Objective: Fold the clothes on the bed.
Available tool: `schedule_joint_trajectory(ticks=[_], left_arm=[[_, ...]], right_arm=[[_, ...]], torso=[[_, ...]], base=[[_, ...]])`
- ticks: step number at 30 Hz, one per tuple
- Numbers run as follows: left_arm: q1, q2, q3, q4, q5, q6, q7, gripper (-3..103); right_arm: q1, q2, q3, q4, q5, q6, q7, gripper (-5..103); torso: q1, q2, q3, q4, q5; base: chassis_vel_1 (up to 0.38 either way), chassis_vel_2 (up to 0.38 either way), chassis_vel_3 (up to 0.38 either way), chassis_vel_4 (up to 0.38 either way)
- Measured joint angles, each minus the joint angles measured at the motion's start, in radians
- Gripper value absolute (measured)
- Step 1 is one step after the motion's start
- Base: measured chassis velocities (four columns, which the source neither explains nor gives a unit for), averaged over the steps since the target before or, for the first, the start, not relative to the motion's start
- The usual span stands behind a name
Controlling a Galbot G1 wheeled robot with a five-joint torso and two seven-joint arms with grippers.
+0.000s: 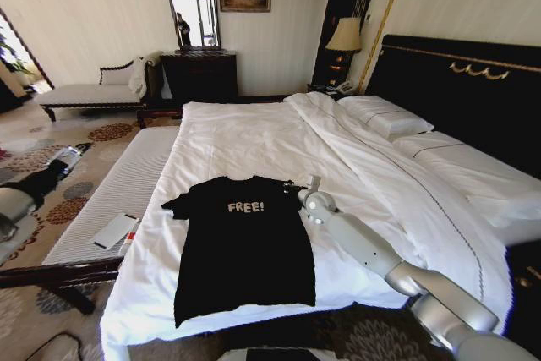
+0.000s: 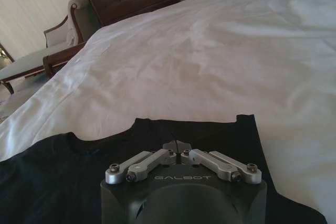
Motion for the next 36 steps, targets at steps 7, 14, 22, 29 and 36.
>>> schedule_joint_trajectory(ticks=[7,14,22,29,36], left_arm=[[-0.001,0.001,0.006,-0.001,0.004,0.000,0.000,100],[0.004,0.004,0.003,-0.001,0.004,0.000,0.000,100],[0.011,0.006,0.001,-0.004,0.004,0.000,0.000,100],[0.011,0.008,0.007,-0.010,0.007,0.001,0.000,100],[0.024,-0.005,0.016,-0.023,0.017,0.005,0.000,100]], right_arm=[[0.039,0.083,-0.047,-0.036,-0.011,0.042,-0.004,0],[0.051,0.131,-0.076,-0.072,-0.034,0.056,-0.003,0],[0.030,0.134,-0.096,-0.073,-0.064,0.057,-0.003,7],[-0.013,0.096,-0.099,0.016,-0.007,0.052,0.011,28],[-0.033,-0.004,-0.001,0.084,0.137,0.013,0.089,67]], torso=[[0.000,0.000,0.000,0.0003,-0.0001],[0.000,0.000,0.000,0.0002,0.0000],[0.000,0.000,0.000,0.0002,0.0001],[0.000,0.000,0.000,-0.0001,0.0001],[0.000,0.000,0.000,0.0000,0.0002]], base=[[0.000,0.000,0.000,0.000],[0.000,0.000,0.000,0.000],[0.000,0.000,0.000,0.000],[0.000,0.000,0.000,0.000],[0.000,0.000,0.000,0.000]])
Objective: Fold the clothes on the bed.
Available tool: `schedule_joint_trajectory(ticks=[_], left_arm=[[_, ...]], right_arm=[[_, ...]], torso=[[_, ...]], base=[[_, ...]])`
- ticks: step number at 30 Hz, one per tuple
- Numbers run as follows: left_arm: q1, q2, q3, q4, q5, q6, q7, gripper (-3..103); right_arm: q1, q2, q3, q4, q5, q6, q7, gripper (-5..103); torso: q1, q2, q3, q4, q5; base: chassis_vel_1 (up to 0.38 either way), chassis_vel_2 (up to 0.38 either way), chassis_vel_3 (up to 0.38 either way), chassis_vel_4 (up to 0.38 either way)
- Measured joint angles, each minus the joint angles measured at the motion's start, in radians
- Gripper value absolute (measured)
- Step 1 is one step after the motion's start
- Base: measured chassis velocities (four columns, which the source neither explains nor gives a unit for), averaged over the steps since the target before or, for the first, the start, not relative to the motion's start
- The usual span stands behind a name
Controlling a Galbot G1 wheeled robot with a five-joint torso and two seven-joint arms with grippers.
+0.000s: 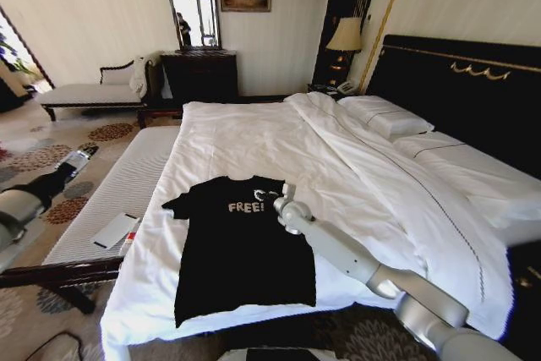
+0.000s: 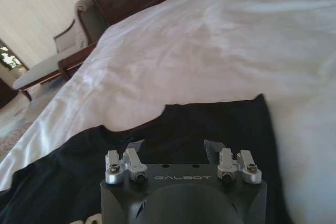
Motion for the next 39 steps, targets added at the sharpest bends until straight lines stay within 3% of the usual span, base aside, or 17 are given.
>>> schedule_joint_trajectory(ticks=[3,5,7,9,10,18,39], left_arm=[[0.003,-0.003,-0.001,0.000,0.000,0.003,0.000,100],[0.002,-0.004,0.001,-0.001,0.000,0.003,0.000,100],[0.000,-0.003,0.003,-0.002,0.001,0.003,-0.001,100],[-0.001,-0.003,0.004,-0.003,0.002,0.003,-0.001,100],[0.000,-0.001,0.007,-0.005,0.005,0.003,-0.002,100],[0.018,-0.006,0.004,-0.009,0.014,0.004,-0.003,100],[0.005,-0.019,0.024,0.005,0.034,0.007,-0.003,100]], right_arm=[[-0.018,-0.048,0.043,0.014,0.067,-0.037,0.033,72],[-0.048,-0.083,0.085,0.031,0.133,-0.084,0.055,83],[-0.063,-0.088,0.107,0.037,0.169,-0.105,0.064,93],[-0.068,-0.088,0.114,0.037,0.180,-0.112,0.066,93],[-0.079,-0.079,0.132,0.035,0.201,-0.125,0.068,99],[-0.085,-0.041,0.147,0.018,0.199,-0.129,0.060,100],[-0.106,-0.037,0.111,0.086,0.160,-0.113,0.045,100]], torso=[[0.000,0.000,0.000,-0.0005,0.0001],[0.000,0.000,0.000,-0.0006,0.0002],[0.000,0.000,0.000,-0.0004,0.0002],[0.000,0.000,0.000,-0.0001,0.0002],[0.000,0.000,0.000,0.0002,0.0002],[0.000,0.000,0.000,0.0002,0.0000],[0.000,0.000,0.000,0.0000,-0.0001]], base=[[0.000,0.000,0.000,0.000],[0.000,0.000,0.000,0.000],[0.000,0.000,0.000,0.000],[0.000,0.000,0.000,0.000],[0.000,0.000,0.000,0.000],[0.000,0.000,0.000,0.000],[0.000,0.000,0.000,0.000]])
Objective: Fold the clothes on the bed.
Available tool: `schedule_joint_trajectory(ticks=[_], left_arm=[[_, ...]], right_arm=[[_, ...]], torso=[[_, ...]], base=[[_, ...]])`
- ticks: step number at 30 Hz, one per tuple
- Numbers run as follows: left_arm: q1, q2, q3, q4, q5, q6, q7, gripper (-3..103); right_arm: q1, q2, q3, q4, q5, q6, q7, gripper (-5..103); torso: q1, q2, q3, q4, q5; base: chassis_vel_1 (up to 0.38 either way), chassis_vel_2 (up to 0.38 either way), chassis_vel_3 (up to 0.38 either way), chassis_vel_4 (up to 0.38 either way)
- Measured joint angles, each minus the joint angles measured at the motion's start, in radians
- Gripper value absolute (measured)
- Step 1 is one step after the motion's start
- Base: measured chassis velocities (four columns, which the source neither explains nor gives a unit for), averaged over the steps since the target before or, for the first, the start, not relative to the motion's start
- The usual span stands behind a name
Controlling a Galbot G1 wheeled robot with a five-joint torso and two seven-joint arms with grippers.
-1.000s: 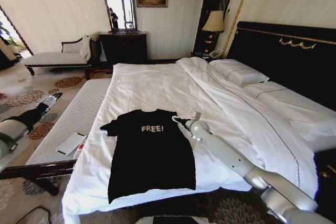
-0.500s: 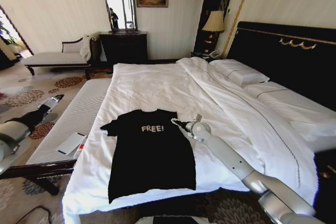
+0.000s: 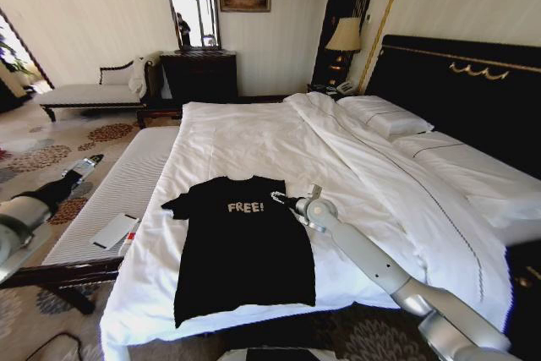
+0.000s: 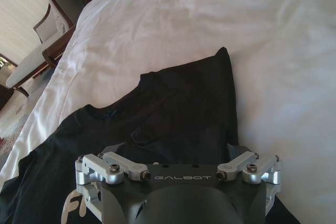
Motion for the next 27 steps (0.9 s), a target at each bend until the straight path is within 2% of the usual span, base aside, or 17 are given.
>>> schedule_joint_trajectory(ticks=[8,22,27], left_arm=[[-0.002,-0.002,0.003,0.008,0.005,0.003,0.000,100],[-0.003,-0.008,0.010,0.014,0.019,0.007,0.002,100],[0.002,-0.005,0.008,0.014,0.019,0.009,0.002,100]], right_arm=[[0.000,0.008,-0.017,0.013,-0.005,0.005,-0.006,100],[-0.026,-0.041,-0.085,0.136,0.004,0.012,0.003,100],[-0.035,-0.059,-0.075,0.177,0.003,0.015,0.008,100]], torso=[[0.000,0.000,0.000,0.0002,0.0000],[0.000,0.000,0.000,0.0000,0.0000],[0.000,0.000,0.000,0.0000,0.0001]], base=[[0.000,0.000,0.000,0.000],[0.000,0.000,0.000,0.000],[0.000,0.000,0.000,0.000]])
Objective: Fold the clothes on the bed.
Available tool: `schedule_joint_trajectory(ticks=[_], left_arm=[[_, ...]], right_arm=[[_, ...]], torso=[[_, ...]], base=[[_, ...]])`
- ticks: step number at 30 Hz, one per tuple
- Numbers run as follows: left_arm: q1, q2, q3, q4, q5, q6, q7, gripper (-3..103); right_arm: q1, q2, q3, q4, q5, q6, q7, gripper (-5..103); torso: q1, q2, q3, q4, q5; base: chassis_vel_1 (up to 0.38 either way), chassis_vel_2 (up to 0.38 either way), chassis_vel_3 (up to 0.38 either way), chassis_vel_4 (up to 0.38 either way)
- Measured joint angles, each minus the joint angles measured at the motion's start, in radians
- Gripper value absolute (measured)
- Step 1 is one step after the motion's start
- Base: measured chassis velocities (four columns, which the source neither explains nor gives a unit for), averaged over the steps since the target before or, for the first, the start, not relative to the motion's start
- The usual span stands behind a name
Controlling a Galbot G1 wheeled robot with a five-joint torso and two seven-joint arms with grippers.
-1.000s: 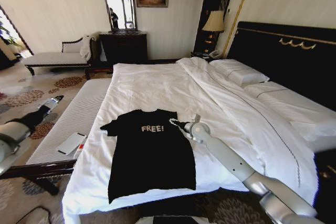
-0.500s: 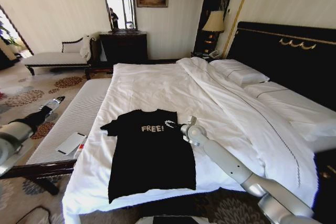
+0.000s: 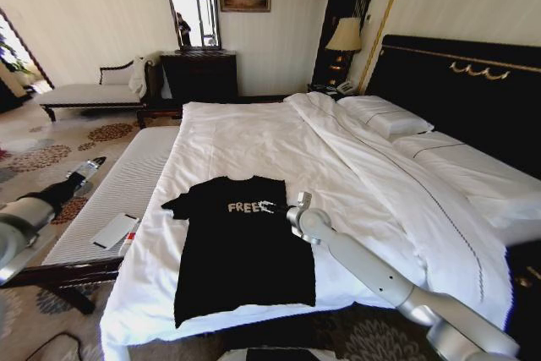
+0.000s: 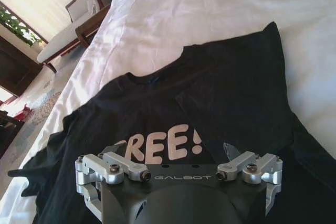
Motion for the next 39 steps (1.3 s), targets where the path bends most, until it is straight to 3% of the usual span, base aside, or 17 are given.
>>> schedule_joint_trajectory(ticks=[9,16,22,26,39], left_arm=[[-0.041,0.006,0.094,0.083,0.021,0.006,0.012,100],[-0.144,-0.004,0.280,0.259,0.052,0.027,0.049,100],[-0.185,-0.021,0.372,0.367,0.076,0.051,0.090,100],[-0.238,-0.059,0.424,0.503,0.119,0.058,0.121,100],[-0.334,-0.148,0.502,0.648,0.232,0.048,0.195,100]], right_arm=[[0.019,-0.033,0.133,-0.028,-0.092,0.063,-0.054,100],[0.021,-0.061,0.239,-0.073,-0.114,0.083,-0.066,100],[0.017,-0.053,0.239,-0.090,-0.127,0.083,-0.066,100],[0.014,-0.042,0.227,-0.099,-0.137,0.081,-0.062,100],[-0.005,-0.055,0.228,-0.094,-0.142,0.078,-0.050,100]], torso=[[0.000,0.000,0.000,0.0000,0.0001],[0.000,0.000,0.000,-0.0002,0.0000],[0.000,0.000,0.000,0.0000,0.0000],[0.000,0.000,0.000,0.0003,-0.0001],[0.000,0.000,0.000,0.0000,0.0001]], base=[[0.000,0.000,0.000,0.000],[0.000,0.000,0.000,0.000],[0.000,0.000,0.000,0.000],[0.000,0.000,0.000,0.000],[0.000,0.000,0.000,0.000]])
